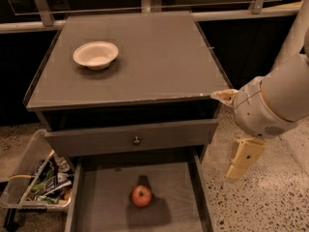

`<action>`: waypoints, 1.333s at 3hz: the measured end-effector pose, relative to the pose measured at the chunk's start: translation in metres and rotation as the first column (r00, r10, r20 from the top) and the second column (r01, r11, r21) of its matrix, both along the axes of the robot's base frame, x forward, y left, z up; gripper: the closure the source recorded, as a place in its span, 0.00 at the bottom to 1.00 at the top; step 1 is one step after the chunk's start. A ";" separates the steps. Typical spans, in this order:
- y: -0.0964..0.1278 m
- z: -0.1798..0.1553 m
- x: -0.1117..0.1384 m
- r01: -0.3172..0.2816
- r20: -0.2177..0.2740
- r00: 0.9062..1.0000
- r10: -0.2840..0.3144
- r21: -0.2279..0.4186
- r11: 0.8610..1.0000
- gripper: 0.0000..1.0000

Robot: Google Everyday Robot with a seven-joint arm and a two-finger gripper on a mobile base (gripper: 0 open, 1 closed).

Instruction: Pick apple from middle drawer and place on counter

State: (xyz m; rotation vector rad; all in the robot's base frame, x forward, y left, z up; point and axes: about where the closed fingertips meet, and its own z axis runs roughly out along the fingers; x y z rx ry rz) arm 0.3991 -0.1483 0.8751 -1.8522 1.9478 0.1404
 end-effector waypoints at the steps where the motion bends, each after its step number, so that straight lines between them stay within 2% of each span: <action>1: 0.018 -0.027 -0.003 -0.016 -0.032 0.999 0.018 0.059 0.998 0.00; 2: 0.033 -0.065 0.000 -0.035 -0.045 0.998 0.043 0.158 0.987 0.00; 3: 0.038 -0.107 0.010 -0.068 -0.029 0.997 0.076 0.228 0.971 0.00; 4: 0.032 -0.149 0.020 -0.080 -0.048 0.994 0.096 0.261 0.962 0.00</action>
Offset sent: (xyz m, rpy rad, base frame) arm 0.0093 0.0507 -0.1169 0.2989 0.0532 0.0763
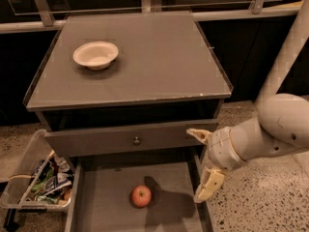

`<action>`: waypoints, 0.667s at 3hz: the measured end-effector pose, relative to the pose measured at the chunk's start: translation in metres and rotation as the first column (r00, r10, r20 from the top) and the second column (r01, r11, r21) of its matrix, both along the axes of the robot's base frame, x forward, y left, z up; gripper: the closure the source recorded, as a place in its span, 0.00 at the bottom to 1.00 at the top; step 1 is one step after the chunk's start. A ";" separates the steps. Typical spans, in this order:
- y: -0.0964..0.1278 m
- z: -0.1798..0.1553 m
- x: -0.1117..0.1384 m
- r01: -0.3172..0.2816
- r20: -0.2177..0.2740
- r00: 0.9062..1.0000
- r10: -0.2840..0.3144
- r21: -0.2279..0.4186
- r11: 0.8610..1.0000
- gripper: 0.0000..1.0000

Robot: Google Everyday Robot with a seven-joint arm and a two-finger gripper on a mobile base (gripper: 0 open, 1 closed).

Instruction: Pick apple from middle drawer and place on counter

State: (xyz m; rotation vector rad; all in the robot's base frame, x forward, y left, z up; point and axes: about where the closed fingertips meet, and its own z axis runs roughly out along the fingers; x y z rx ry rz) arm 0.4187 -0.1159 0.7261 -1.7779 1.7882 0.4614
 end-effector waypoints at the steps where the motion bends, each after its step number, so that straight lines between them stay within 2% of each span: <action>1: -0.015 -0.059 0.002 0.049 -0.105 0.993 -0.045 0.037 0.998 0.00; 2: -0.015 -0.059 0.002 0.049 -0.105 0.993 -0.045 0.037 0.998 0.00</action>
Offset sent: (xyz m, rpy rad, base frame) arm 0.0025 -0.0127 -0.0430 0.0259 0.0717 -0.0380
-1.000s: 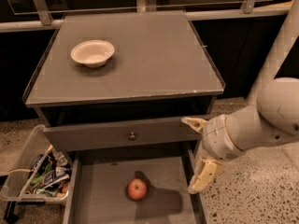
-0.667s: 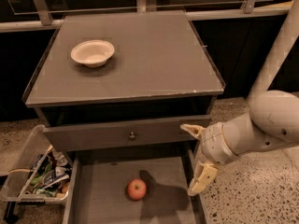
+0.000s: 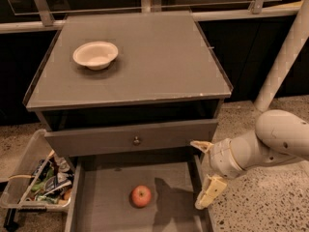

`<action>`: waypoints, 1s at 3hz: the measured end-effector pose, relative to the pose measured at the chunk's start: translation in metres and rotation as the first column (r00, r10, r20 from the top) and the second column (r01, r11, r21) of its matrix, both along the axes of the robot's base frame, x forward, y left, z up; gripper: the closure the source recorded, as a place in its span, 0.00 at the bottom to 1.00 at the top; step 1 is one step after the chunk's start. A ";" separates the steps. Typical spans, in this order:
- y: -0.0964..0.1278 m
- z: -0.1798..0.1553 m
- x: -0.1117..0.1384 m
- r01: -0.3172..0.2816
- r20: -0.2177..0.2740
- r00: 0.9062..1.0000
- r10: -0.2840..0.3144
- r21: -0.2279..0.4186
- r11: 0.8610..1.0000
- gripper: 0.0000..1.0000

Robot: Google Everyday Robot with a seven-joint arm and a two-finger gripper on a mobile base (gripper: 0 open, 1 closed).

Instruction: Pick apple from middle drawer and place on counter

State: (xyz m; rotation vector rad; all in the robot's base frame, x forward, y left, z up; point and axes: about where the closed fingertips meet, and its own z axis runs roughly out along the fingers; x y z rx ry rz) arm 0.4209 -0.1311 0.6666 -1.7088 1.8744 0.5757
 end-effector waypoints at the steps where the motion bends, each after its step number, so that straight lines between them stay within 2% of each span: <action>1: 0.007 -0.015 -0.001 -0.001 -0.022 1.000 0.001 0.025 1.000 0.00; 2: 0.022 -0.052 -0.001 0.007 -0.040 0.999 -0.004 0.081 0.997 0.00; 3: 0.038 -0.094 0.004 0.030 -0.011 1.000 -0.029 0.149 0.988 0.00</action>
Offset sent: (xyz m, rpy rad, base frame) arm 0.0060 0.0369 -0.1070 0.1590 0.0572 -0.0301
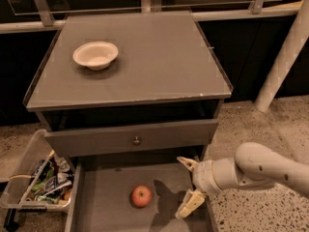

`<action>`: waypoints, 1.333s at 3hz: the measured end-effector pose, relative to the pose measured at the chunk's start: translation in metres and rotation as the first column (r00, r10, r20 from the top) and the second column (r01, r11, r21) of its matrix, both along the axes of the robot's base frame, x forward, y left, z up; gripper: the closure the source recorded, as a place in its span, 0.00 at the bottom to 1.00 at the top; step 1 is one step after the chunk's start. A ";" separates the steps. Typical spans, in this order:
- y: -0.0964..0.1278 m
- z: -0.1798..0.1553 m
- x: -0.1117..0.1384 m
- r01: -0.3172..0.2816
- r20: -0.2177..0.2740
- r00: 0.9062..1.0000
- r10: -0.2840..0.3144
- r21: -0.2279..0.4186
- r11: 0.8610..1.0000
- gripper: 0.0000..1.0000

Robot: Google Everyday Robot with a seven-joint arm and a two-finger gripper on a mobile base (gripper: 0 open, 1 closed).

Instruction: Pick apple from middle drawer and place on counter

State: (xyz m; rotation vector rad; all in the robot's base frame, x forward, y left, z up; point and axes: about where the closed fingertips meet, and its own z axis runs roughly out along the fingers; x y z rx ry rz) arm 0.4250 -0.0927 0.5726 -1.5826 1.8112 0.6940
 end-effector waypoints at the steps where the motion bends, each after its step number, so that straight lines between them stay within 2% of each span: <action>1: 0.020 -0.036 0.010 0.010 0.035 0.999 -0.012 0.068 0.998 0.00; 2: 0.043 -0.070 0.016 -0.003 0.036 0.999 -0.002 0.138 0.990 0.00; 3: 0.060 -0.107 0.022 -0.004 0.002 1.000 0.003 0.187 0.982 0.00; 4: 0.067 -0.145 0.033 0.020 -0.053 0.999 -0.009 0.212 0.977 0.00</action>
Offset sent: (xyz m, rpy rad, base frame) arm 0.0230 0.0670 -0.1124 0.2266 -0.0332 0.0087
